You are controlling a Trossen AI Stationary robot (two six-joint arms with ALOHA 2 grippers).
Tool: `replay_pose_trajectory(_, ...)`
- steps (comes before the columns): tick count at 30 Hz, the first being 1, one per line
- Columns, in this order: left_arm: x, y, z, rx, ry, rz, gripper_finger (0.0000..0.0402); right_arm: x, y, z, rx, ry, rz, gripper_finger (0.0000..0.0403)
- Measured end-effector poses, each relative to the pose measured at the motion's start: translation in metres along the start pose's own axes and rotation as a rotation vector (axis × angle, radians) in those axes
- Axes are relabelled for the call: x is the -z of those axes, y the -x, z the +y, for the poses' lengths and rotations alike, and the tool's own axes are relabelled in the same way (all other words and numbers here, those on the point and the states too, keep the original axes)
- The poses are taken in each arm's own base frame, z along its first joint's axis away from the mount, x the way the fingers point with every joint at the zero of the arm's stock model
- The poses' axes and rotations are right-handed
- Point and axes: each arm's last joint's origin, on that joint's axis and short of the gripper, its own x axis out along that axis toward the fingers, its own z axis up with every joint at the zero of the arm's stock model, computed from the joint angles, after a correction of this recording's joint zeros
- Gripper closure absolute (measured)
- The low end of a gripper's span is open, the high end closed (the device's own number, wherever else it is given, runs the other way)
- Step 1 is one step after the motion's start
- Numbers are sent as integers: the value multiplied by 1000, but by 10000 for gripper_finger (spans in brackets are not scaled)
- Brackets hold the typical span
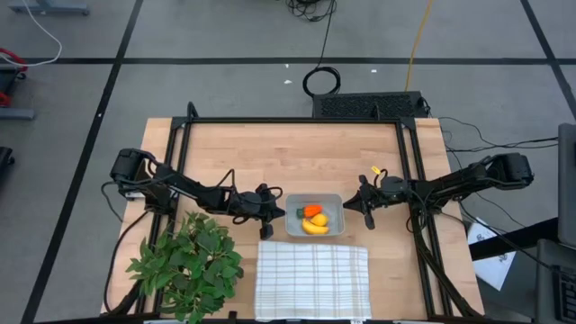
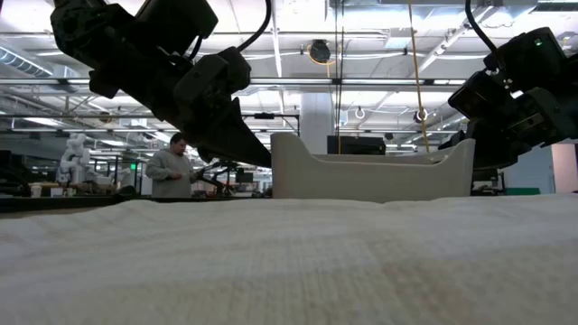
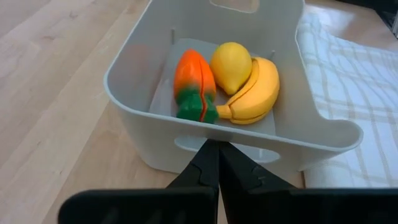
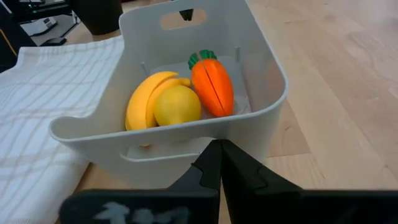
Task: Pick and placing Produce into tupperware
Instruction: Adjust the gray bin
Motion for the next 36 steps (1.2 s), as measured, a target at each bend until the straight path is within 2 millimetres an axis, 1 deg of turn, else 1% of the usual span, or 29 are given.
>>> replay_pose_trajectory(8, 0, 0, 2, -51, 0, -13, 401, 0, 0, 0, -1, -2, 1, 403)
replay_pose_trajectory(23, 2, 0, -2, -21, 1, 8, 401, 0, 0, 0, -2, -9, 0, 403)
replay_pose_trajectory(36, 4, 0, -1, -42, 11, 20, 401, 0, 0, 0, -3, -24, 0, 403)
